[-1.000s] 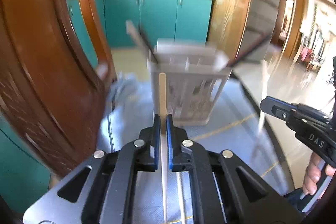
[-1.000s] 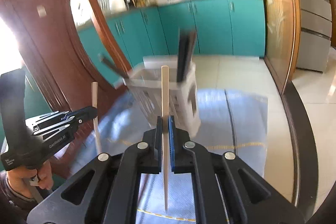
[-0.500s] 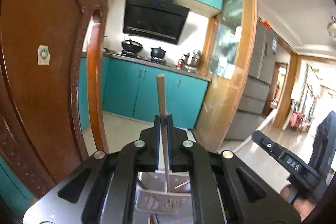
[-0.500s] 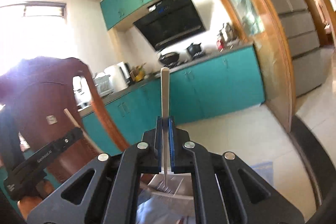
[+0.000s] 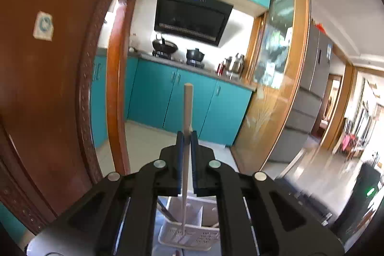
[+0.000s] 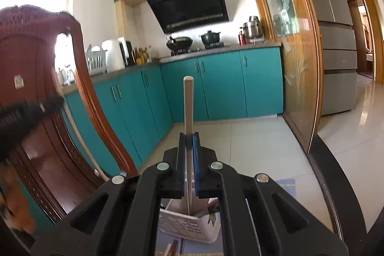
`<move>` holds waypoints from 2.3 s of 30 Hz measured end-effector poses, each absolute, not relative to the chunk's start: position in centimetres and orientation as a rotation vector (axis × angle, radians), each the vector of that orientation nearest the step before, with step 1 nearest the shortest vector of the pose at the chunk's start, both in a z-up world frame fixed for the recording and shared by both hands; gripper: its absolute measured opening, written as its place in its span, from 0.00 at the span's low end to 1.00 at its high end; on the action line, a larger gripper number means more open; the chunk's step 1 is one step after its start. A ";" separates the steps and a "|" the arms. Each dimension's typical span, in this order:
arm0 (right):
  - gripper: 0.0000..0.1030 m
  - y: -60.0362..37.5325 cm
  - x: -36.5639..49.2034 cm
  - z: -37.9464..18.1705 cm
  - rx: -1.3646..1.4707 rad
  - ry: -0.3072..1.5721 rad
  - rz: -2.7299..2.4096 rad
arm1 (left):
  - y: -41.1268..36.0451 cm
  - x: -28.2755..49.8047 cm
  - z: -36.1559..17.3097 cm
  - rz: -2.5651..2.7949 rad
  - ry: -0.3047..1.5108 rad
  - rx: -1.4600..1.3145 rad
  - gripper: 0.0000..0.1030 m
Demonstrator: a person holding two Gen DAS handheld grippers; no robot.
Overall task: Organize utensils
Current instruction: 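Lift both chopsticks over the white caddy and open both tools to drop them in, then move both tools back down to the last chopsticks on the cloth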
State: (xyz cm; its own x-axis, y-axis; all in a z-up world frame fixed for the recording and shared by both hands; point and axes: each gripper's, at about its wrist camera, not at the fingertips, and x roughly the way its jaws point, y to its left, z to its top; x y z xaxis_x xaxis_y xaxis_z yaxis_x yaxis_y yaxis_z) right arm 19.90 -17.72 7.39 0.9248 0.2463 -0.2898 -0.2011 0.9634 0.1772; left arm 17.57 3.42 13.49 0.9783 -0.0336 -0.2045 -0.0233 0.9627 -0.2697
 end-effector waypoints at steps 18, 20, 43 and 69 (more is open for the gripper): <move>0.06 -16.9 19.3 5.4 0.104 0.315 0.252 | 2.5 20.1 11.5 0.084 0.164 -0.324 0.07; 0.06 -17.2 19.3 5.5 0.108 0.313 0.250 | 1.8 20.5 10.7 0.088 0.186 -0.287 0.07; 0.35 -16.9 12.1 2.2 0.014 0.326 0.358 | 1.3 12.8 4.5 0.123 0.279 -0.035 0.21; 0.07 -10.5 18.8 -13.8 -0.094 1.028 0.313 | -0.2 12.9 -3.0 0.086 0.593 0.064 0.38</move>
State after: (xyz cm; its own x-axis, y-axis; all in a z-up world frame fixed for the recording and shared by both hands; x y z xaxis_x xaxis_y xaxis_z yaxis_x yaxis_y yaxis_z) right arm 18.84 -10.49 -13.83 0.4763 0.2119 -0.8533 -0.2997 0.9515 0.0690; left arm 12.86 -0.20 -3.04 0.8256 0.0992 -0.5554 -0.0623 0.9944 0.0850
